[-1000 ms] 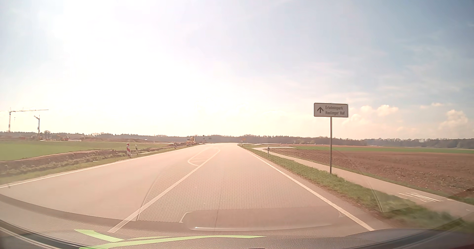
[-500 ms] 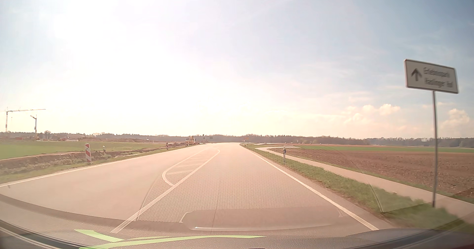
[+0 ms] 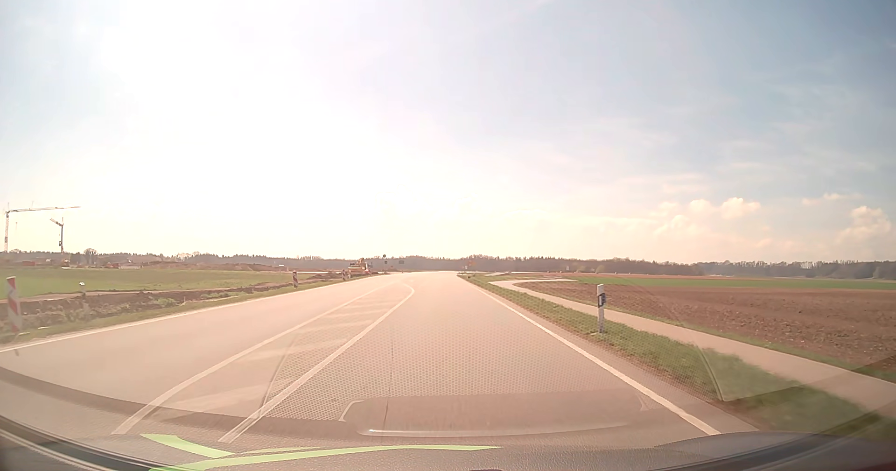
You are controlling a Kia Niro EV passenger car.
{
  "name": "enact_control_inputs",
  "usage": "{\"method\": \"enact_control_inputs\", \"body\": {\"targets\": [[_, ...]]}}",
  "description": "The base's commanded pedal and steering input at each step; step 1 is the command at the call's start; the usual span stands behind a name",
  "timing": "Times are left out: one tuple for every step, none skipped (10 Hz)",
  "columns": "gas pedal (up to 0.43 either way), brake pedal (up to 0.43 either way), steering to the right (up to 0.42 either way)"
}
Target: Follow the waypoints while adhering to traffic rules and regulations
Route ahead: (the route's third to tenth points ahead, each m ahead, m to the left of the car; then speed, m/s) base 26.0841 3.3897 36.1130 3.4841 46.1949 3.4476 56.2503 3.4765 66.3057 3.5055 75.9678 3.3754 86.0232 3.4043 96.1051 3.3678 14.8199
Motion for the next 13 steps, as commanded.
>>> {"method": "enact_control_inputs", "body": {"targets": [[0.0,0.0,-0.005],[0.0,0.0,-0.005],[0.0,0.0,-0.005],[0.0,0.0,-0.005],[0.0,0.0,-0.005],[0.0,0.0,-0.005],[0.0,0.0,-0.005],[0.0,0.0,-0.005],[0.0,0.0,-0.006],[0.0,0.0,-0.006],[0.0,0.0,-0.006],[0.0,0.0,-0.007],[0.0,0.0,-0.009]]}}
